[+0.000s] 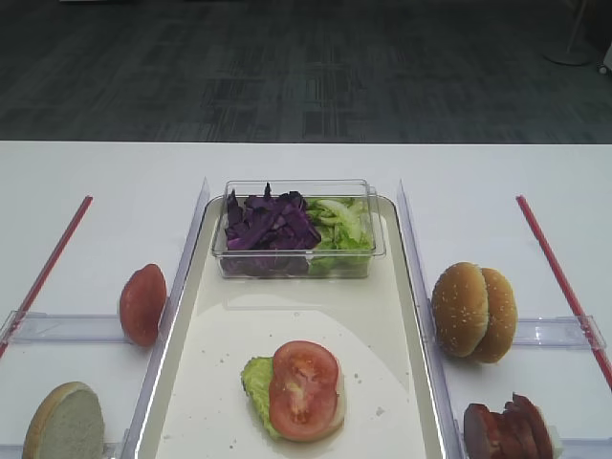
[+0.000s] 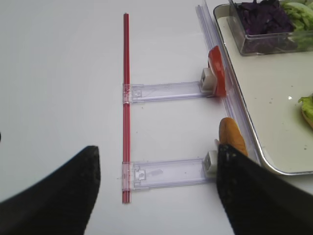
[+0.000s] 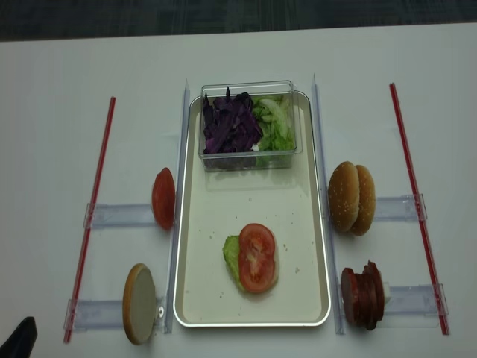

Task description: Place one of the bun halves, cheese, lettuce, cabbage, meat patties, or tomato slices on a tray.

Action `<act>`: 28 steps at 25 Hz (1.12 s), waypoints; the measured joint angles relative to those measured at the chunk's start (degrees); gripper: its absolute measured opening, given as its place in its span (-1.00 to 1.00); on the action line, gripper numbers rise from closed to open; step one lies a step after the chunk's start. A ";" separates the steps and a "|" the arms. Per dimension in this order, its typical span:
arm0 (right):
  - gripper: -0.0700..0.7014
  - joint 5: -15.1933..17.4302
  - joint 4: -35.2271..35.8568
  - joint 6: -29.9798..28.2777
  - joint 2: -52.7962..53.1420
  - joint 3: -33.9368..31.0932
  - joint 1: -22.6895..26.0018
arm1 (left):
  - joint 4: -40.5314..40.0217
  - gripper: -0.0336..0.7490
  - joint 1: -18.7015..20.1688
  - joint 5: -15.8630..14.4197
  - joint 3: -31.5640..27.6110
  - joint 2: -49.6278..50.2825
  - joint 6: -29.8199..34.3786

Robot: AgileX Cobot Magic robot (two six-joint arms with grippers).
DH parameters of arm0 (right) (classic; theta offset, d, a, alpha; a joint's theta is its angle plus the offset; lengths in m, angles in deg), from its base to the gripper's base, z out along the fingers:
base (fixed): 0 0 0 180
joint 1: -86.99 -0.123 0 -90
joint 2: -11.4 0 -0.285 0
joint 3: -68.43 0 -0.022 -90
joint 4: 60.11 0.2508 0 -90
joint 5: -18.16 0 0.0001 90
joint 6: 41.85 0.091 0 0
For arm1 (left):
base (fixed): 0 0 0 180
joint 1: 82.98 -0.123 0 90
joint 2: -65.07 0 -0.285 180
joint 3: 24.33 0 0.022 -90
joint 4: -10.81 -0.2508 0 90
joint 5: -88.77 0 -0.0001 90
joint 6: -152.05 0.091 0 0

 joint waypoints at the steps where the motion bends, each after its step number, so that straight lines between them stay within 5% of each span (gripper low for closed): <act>1: 0.44 0.00 0.00 0.00 0.00 0.00 0.00 | 0.00 0.30 0.00 0.00 0.00 0.00 0.00; 28: 0.44 0.00 0.00 0.00 0.00 0.00 0.00 | 0.00 0.30 0.00 0.00 0.00 0.00 0.00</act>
